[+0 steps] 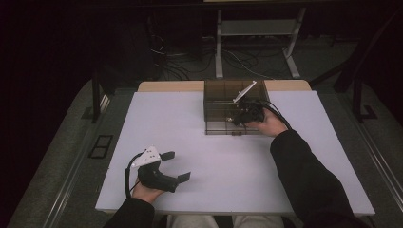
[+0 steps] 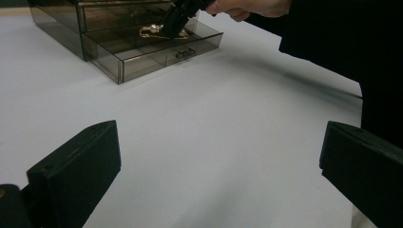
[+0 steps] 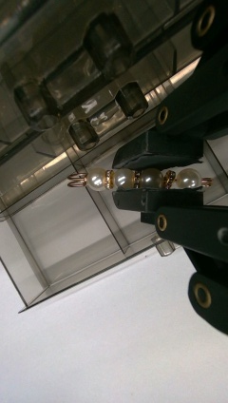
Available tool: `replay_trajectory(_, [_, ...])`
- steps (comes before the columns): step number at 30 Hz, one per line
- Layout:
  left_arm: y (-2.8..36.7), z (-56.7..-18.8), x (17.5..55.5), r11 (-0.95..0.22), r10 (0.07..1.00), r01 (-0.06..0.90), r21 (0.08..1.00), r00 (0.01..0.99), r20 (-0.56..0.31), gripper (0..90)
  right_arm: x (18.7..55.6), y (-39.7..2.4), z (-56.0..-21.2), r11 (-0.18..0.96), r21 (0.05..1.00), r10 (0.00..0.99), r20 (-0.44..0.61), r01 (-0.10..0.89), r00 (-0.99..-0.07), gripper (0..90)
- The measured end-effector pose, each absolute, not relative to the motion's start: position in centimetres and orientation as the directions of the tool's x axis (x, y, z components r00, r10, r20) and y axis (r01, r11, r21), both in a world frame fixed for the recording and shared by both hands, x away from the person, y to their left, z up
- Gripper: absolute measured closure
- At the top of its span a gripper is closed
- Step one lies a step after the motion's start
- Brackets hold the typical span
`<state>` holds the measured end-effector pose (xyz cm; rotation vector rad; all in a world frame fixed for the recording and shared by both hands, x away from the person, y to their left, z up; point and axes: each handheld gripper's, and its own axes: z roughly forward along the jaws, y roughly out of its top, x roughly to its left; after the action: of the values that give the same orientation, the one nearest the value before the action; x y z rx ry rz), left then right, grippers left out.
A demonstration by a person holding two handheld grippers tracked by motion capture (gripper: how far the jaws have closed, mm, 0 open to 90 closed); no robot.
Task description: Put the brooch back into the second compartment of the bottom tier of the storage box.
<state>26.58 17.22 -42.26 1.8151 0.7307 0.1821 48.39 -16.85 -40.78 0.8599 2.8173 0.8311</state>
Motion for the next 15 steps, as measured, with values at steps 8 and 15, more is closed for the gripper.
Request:
replay_trajectory(8, [17.17, -42.28, 26.57, -0.194, 0.559, 0.39, 0.9, 0.798, -0.225, 0.0, 48.56, -16.69, -41.31, 0.712, 0.501, 0.539, 0.06, 0.492, -0.84, 78.6])
replay_trajectory(15, [17.16, -42.28, 26.58, -0.195, 0.558, 0.391, 0.899, 0.798, -0.226, 0.0, 48.63, -16.66, -41.67, 0.715, 0.493, 0.539, 0.063, 0.496, -0.84, 78.6])
